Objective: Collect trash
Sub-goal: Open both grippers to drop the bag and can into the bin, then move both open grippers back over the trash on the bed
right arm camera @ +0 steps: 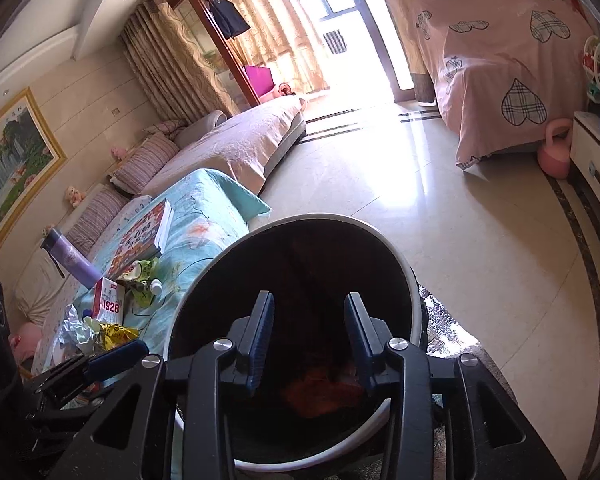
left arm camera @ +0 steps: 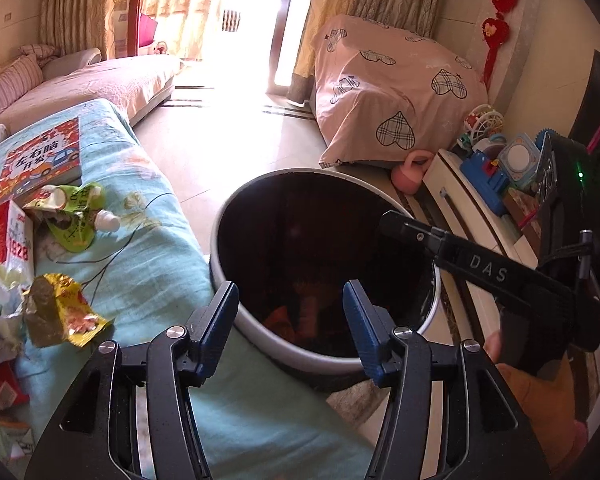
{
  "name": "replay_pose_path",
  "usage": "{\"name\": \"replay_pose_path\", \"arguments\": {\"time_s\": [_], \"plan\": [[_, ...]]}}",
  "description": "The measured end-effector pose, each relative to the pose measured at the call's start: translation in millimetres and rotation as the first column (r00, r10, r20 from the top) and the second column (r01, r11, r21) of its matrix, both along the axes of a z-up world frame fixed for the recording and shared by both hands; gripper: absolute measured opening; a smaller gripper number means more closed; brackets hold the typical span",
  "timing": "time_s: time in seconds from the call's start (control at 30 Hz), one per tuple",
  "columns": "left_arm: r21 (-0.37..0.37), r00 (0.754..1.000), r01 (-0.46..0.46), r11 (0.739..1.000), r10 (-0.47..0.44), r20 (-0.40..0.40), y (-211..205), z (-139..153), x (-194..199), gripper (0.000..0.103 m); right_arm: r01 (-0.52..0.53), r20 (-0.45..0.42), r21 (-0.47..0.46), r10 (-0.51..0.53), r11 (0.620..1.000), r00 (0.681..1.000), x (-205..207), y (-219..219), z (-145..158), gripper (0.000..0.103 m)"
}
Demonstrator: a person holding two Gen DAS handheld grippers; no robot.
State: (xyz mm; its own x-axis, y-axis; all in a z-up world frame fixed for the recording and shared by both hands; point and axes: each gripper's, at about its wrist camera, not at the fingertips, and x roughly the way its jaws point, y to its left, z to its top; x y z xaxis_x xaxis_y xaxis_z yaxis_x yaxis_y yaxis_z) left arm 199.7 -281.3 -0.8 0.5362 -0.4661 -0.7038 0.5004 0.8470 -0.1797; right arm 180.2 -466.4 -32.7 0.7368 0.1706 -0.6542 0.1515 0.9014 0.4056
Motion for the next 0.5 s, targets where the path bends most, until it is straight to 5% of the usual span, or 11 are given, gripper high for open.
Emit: {"name": "replay_pose_path", "arguments": {"time_s": [0.27, 0.5], "plan": [[-0.036, 0.996, -0.086, 0.996, 0.085, -0.025, 55.5, -5.8, -26.3, 0.061, -0.034, 0.045, 0.025, 0.032, 0.999, 0.998, -26.8, 29.8, 9.3, 0.079], [-0.05, 0.985, -0.173, 0.984, 0.171, -0.03, 111.4, -9.1, -51.7, 0.062, -0.112, 0.036, 0.043, 0.11, 0.993, 0.993, -43.8, 75.1, 7.2, 0.083]]}}
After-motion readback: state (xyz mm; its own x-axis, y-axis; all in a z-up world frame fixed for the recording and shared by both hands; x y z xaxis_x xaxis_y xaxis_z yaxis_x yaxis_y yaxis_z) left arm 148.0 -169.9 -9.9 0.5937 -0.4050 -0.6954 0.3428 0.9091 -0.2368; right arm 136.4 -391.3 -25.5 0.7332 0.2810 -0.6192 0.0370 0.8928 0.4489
